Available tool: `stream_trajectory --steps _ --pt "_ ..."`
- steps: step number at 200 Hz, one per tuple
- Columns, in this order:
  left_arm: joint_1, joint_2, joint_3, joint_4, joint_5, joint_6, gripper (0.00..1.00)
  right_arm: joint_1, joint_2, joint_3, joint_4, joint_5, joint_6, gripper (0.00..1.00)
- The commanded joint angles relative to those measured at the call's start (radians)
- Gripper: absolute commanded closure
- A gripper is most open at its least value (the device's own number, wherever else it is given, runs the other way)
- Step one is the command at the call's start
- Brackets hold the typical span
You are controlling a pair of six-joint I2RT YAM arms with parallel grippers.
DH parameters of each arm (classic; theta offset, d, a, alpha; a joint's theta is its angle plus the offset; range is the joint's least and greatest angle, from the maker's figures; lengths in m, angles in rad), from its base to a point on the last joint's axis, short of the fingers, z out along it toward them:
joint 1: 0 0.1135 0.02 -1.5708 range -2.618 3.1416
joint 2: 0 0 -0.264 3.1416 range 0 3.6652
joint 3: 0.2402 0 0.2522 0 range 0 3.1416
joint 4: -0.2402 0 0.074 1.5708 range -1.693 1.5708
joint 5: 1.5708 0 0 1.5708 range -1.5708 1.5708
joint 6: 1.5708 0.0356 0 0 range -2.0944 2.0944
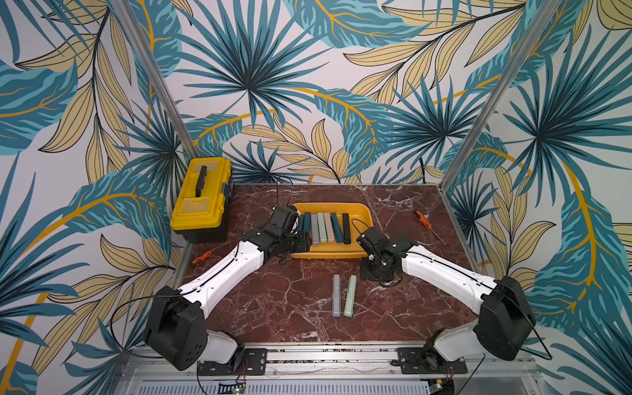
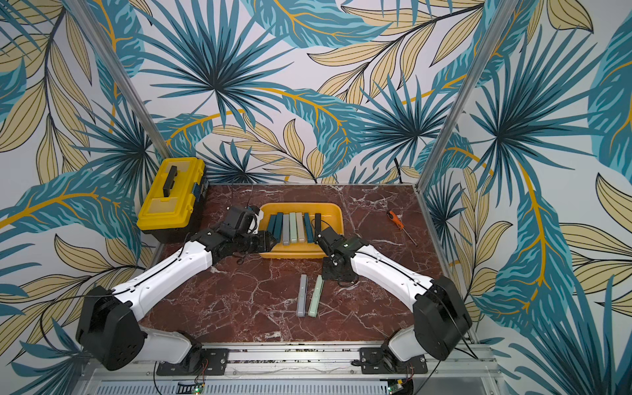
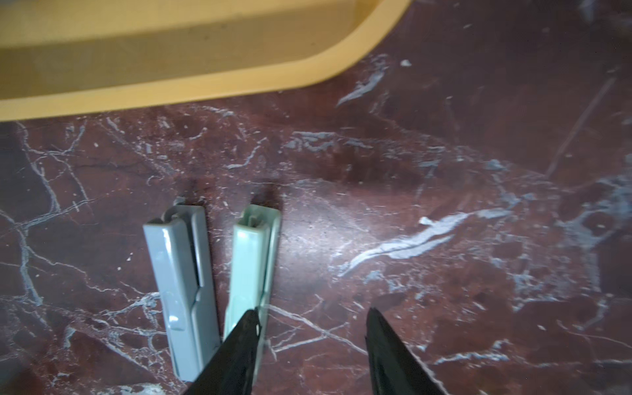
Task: Put the pruning pliers into the storage box
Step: Pick up the pruning pliers from the center of the board.
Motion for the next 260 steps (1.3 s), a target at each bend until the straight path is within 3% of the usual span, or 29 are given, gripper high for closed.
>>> stream_trajectory --steps 1,18,145,225,260 --pt "0.004 -0.017 -0.007 -0.023 -0.015 0.017 0.48 0.053 0.034 -0.014 0.057 -0.037 0.077 0.46" --pt "0.004 -0.018 -0.012 -0.023 -0.016 0.013 0.48 0.077 0.043 -0.025 0.069 -0.042 0.101 0.42" --pt "0.005 -0.032 -0.028 -0.016 -0.024 0.02 0.48 0.122 0.198 -0.028 0.093 -0.065 0.166 0.42" --pt "0.005 -0.029 -0.025 -0.018 -0.024 0.02 0.48 0.124 0.279 -0.04 0.14 -0.097 0.171 0.47" --pt "0.005 -0.026 -0.022 -0.018 -0.027 0.02 0.48 0.123 0.293 -0.043 0.148 -0.108 0.169 0.55"
